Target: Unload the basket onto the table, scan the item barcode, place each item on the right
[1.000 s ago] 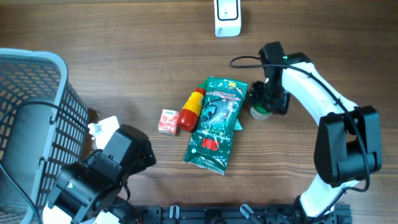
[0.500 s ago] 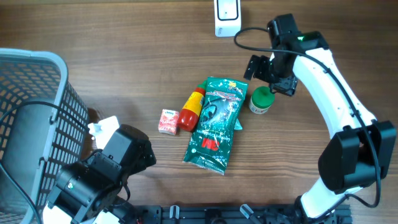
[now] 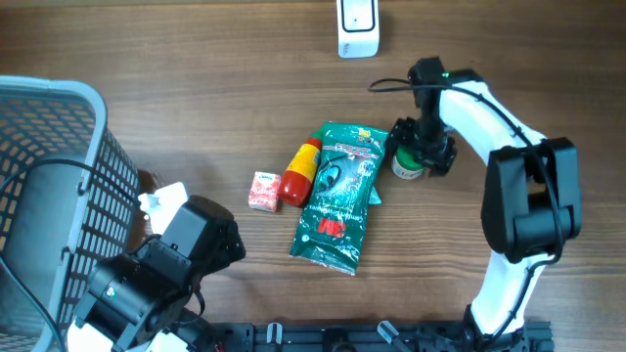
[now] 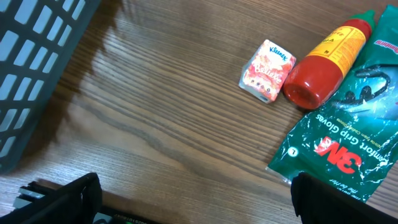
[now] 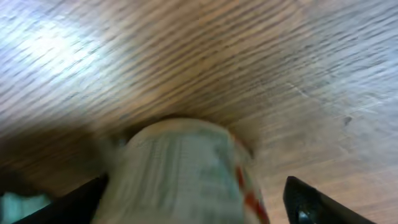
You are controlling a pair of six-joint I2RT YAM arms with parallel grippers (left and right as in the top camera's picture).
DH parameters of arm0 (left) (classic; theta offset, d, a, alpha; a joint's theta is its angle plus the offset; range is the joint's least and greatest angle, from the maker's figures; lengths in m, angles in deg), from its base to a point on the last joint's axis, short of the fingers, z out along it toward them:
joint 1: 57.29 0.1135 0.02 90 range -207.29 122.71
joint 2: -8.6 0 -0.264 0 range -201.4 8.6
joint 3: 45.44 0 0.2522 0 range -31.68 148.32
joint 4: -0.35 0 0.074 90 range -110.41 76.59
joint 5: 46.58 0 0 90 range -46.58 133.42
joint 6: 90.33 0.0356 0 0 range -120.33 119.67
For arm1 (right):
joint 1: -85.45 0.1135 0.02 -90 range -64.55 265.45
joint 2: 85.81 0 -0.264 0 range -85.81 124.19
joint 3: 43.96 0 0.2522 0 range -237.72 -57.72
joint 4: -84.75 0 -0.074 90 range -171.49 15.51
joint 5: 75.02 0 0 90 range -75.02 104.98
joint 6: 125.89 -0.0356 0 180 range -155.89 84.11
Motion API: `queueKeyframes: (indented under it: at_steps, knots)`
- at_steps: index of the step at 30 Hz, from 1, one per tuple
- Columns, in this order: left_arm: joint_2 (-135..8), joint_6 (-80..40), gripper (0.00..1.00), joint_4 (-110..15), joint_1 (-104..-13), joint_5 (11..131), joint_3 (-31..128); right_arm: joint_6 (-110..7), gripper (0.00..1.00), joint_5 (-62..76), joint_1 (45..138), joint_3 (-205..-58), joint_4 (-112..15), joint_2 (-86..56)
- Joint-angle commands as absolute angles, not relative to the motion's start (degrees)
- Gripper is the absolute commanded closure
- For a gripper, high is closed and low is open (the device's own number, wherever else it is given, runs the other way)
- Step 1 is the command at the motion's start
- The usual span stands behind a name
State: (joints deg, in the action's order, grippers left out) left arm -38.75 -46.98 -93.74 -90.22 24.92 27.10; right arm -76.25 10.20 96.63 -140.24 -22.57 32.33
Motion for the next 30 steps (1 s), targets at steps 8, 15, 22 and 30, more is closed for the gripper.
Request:
queueKeyframes:
  at_steps: [8,15,22,30]
  knots:
    - [-38.64,-47.70,0.00,-93.68,-90.02,24.96,27.26,-65.67,0.34,-1.43,93.22,-140.50,-18.92,33.54]
    - [-38.64,-47.70,0.00,-93.68,-90.02,24.96,27.26,-47.86,0.43,-21.10,90.43,-144.72,-2.81,30.10]
    - [-38.64,-47.72,0.00,-93.68,-90.02,24.96,27.26,-48.29,0.44,-21.10,90.80,-144.61,7.31,10.89]
    - [-38.64,-47.72,0.00,-93.68,-90.02,24.96,27.26,-67.29,0.44,-21.10,100.65,-144.35,6.96,-11.99]
